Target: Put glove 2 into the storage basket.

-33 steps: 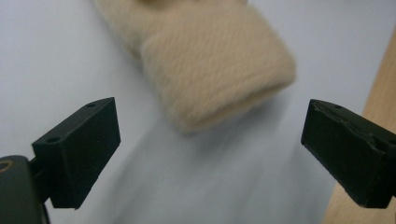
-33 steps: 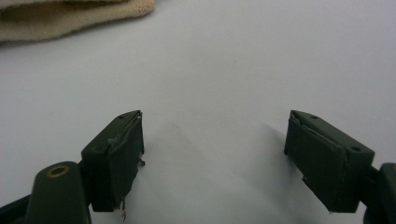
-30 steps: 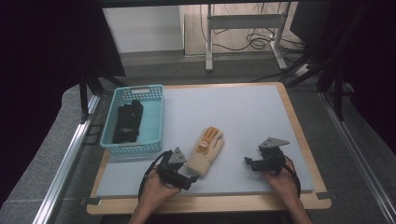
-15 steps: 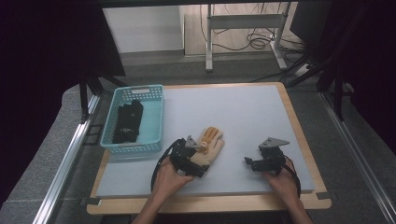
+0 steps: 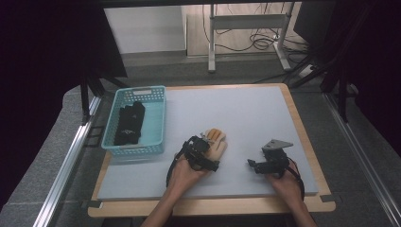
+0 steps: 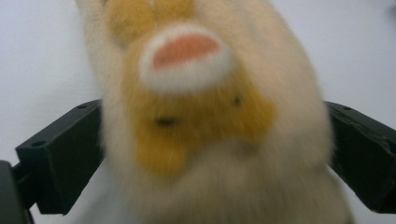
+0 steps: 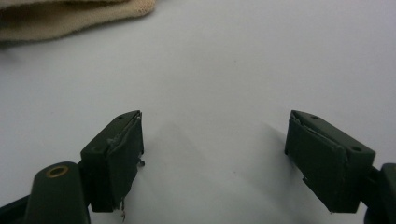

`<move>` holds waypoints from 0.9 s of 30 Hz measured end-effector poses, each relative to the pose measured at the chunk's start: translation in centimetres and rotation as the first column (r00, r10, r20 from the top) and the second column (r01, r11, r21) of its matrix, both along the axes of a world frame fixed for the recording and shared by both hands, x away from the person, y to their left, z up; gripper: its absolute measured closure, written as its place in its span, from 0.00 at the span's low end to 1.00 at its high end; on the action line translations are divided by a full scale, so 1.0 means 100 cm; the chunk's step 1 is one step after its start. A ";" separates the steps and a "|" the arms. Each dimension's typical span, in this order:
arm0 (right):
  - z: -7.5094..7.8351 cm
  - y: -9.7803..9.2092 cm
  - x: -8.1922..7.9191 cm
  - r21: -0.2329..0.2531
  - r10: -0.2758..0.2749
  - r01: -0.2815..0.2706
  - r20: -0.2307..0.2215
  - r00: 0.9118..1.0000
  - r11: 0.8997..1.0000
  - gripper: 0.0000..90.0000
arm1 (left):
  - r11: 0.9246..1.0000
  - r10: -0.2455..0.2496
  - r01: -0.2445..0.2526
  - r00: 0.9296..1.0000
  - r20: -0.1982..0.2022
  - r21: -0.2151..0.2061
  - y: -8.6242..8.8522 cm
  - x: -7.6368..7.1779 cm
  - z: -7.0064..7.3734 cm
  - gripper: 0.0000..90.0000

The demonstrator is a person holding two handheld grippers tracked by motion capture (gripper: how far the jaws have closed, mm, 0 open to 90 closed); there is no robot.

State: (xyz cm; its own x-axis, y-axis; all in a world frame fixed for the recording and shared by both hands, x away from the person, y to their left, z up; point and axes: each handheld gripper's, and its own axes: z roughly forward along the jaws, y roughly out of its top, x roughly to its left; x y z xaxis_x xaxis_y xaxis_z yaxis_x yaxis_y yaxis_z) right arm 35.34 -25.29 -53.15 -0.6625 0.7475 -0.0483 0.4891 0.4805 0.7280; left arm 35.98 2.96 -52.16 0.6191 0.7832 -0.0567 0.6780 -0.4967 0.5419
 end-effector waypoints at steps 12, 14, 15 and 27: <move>0.000 0.000 0.000 0.000 0.000 0.000 0.000 1.000 1.000 0.21 | 1.000 -0.009 0.010 1.000 -0.006 0.024 -0.001 0.006 0.005 0.45; 0.000 0.000 0.000 -0.002 0.000 0.000 0.000 1.000 1.000 0.21 | 0.999 -0.021 0.021 1.000 -0.009 0.028 -0.001 0.006 0.006 0.51; 0.000 0.000 0.000 -0.001 0.001 -0.001 0.000 1.000 1.000 0.21 | 0.999 -0.030 0.030 0.999 -0.010 0.029 -0.001 0.006 0.006 0.53; 0.000 0.000 0.000 0.000 0.001 -0.001 -0.001 1.000 1.000 0.21 | 0.999 -0.035 0.035 0.999 0.008 -0.001 0.010 0.012 0.020 0.59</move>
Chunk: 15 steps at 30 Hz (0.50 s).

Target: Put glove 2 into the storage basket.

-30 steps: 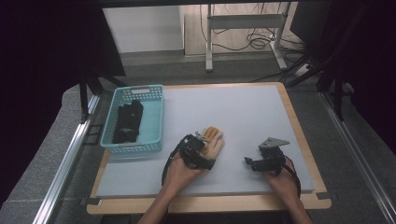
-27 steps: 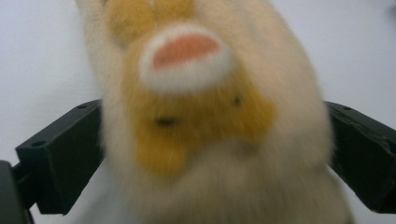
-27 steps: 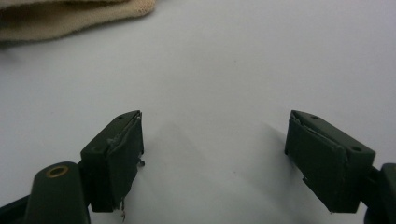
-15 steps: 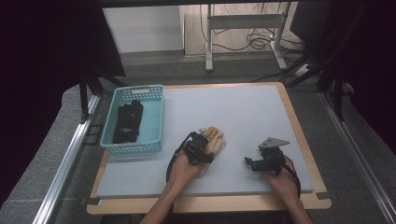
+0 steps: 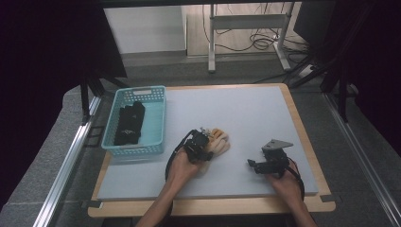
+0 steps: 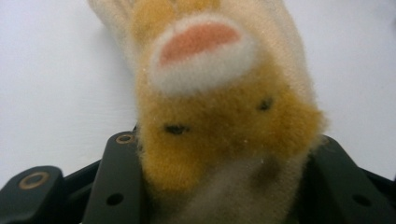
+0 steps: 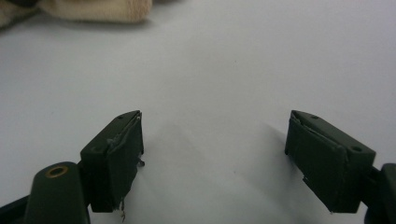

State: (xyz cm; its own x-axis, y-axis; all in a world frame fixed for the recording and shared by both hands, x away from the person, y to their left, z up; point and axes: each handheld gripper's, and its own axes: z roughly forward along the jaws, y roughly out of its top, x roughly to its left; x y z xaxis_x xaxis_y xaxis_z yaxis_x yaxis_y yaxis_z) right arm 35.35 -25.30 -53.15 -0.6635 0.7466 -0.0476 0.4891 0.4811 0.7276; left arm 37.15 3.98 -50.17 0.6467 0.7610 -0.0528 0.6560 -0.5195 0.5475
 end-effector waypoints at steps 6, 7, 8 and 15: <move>0.000 0.000 0.000 0.000 -0.001 0.001 0.000 1.000 1.000 0.21 | 1.000 0.010 -0.010 1.000 0.026 -0.002 0.011 0.003 0.019 0.59; 0.000 0.000 0.000 0.000 0.000 0.000 0.001 1.000 1.000 0.21 | 1.000 0.007 -0.007 0.999 0.032 0.005 0.014 0.004 0.023 0.59; 0.000 0.000 0.000 0.001 -0.002 0.002 -0.001 1.000 1.000 0.21 | 1.000 0.015 -0.015 0.999 0.039 0.001 0.016 0.005 0.027 0.59; 0.000 0.000 0.000 0.001 -0.001 0.001 0.000 1.000 1.000 0.21 | 0.999 0.038 -0.038 0.997 0.067 0.000 0.030 0.010 0.051 0.59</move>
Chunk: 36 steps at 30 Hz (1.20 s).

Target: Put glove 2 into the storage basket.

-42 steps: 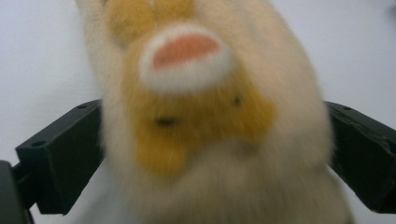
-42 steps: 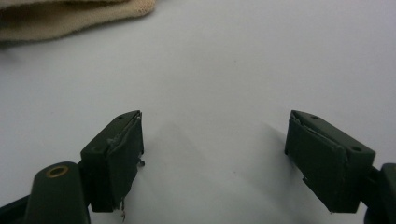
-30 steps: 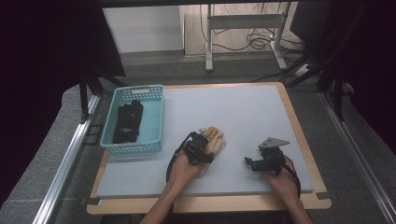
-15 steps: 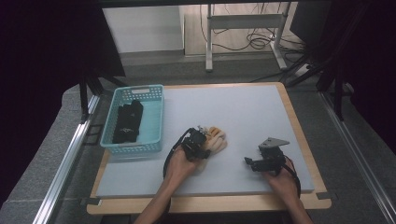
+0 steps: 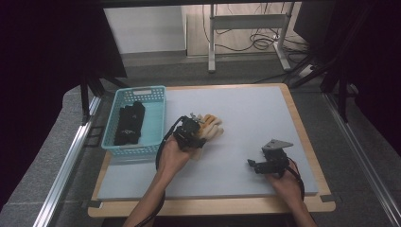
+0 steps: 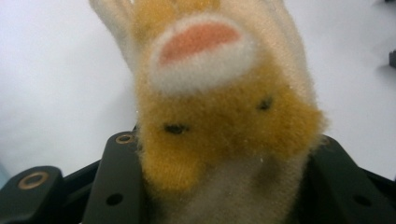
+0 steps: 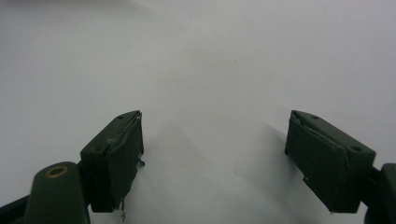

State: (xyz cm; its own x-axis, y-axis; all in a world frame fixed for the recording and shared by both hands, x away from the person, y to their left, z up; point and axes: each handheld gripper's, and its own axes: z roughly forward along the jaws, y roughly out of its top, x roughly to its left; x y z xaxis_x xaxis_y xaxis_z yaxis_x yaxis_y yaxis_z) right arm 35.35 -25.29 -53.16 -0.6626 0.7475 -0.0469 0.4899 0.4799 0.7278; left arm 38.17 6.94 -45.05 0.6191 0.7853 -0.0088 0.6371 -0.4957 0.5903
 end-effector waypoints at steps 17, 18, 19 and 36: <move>0.000 0.000 0.000 0.000 0.000 0.000 0.000 1.000 1.000 0.21 | 0.992 0.128 -0.128 0.991 0.038 -0.005 0.058 0.013 0.043 0.59; 0.000 0.000 0.000 0.000 0.000 0.000 0.000 1.000 1.000 0.21 | 0.991 0.133 -0.133 0.990 0.037 -0.005 0.060 0.014 0.044 0.59; 0.000 0.000 0.000 0.000 0.000 0.000 0.000 1.000 1.000 0.21 | 0.990 0.142 -0.142 0.989 0.038 -0.005 0.064 0.014 0.045 0.59; 0.000 0.000 0.000 -0.001 0.000 0.000 0.001 1.000 1.000 0.21 | 0.960 0.279 -0.280 0.960 0.029 0.009 0.124 0.029 0.052 0.58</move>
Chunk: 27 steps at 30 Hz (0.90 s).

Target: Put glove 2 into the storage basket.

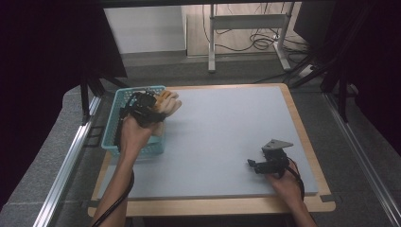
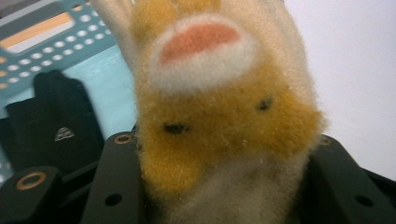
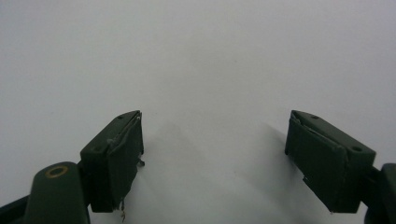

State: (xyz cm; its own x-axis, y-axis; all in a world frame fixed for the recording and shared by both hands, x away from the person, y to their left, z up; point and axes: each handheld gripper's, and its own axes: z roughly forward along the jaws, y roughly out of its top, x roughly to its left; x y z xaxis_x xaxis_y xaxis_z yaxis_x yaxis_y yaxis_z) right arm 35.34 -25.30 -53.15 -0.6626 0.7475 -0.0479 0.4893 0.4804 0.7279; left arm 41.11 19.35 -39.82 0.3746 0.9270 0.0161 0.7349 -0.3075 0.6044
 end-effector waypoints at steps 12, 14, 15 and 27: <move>0.000 0.000 0.000 0.000 0.000 0.000 0.000 1.000 1.000 0.21 | 0.992 0.127 -0.127 0.990 -0.054 0.010 0.042 0.018 -0.013 0.58; 0.000 0.000 0.000 0.000 0.000 0.000 0.000 1.000 1.000 0.21 | 0.989 0.149 -0.148 0.986 -0.072 0.015 0.049 0.023 -0.020 0.58; 0.000 0.000 0.000 0.000 0.000 0.000 0.000 1.000 1.000 0.21 | 0.987 0.161 -0.160 0.983 -0.085 0.024 0.051 0.025 -0.023 0.58; 0.000 0.000 0.000 0.001 0.000 0.000 0.000 1.000 1.000 0.21 | 0.980 0.198 -0.189 0.960 -0.200 0.064 0.051 0.063 -0.071 0.57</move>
State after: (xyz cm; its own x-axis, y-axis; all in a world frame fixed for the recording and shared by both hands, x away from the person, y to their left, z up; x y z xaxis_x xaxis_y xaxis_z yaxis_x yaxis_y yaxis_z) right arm 35.35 -25.29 -53.16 -0.6626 0.7475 -0.0472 0.4894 0.4798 0.7282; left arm 47.40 24.46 -46.91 0.1876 0.9822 0.0006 0.8894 -0.1701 0.4242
